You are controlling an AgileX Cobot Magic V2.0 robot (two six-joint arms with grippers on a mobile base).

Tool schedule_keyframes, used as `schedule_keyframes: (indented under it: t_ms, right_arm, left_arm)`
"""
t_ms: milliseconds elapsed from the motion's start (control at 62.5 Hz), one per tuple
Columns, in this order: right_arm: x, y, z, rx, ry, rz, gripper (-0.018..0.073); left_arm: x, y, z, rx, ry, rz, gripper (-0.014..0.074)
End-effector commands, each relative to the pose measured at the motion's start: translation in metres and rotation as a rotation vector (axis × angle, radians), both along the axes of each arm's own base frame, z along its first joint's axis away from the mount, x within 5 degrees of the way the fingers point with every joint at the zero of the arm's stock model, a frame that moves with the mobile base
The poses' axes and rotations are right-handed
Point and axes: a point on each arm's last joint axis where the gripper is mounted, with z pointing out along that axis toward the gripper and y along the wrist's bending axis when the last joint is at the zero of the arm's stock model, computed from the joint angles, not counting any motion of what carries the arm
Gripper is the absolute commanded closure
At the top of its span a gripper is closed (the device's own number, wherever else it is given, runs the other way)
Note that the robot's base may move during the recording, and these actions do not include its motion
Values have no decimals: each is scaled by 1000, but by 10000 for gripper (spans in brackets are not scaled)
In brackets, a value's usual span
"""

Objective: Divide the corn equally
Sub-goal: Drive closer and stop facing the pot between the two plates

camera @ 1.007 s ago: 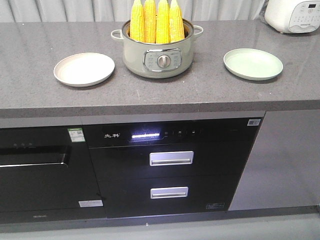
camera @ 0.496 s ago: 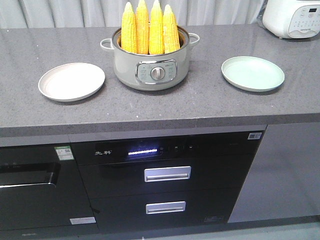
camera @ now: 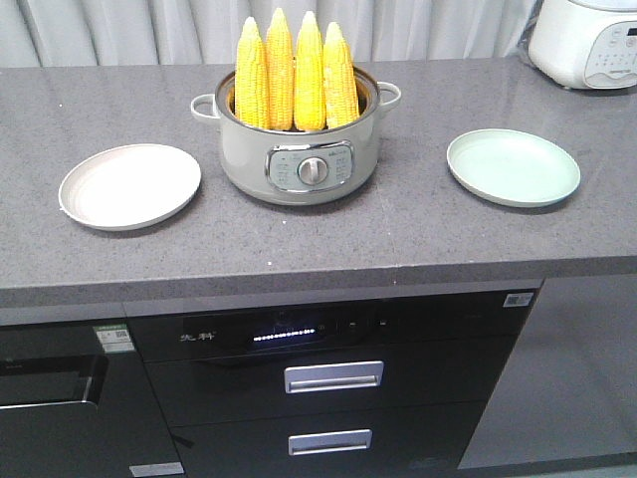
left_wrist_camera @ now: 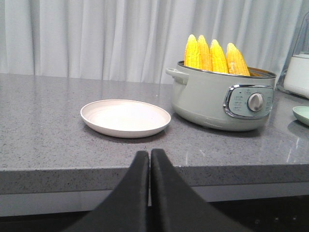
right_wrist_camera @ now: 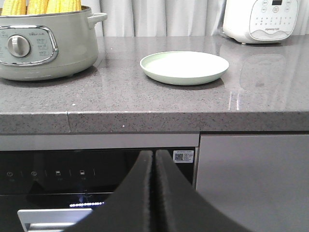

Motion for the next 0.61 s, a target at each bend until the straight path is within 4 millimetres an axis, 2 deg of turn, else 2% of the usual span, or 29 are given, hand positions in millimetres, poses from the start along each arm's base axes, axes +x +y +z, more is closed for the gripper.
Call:
schedule_keyframes:
  t_ms: [0,592]
  right_arm:
    - [1,-3,-1,-5,-18,-37,565]
    - [1,-3,-1,-5,-18,-37,565]
  left_arm:
    - [1,-4,3,-12,-31,-42,603]
    - [1,-4,3,-12,-31,-42,603]
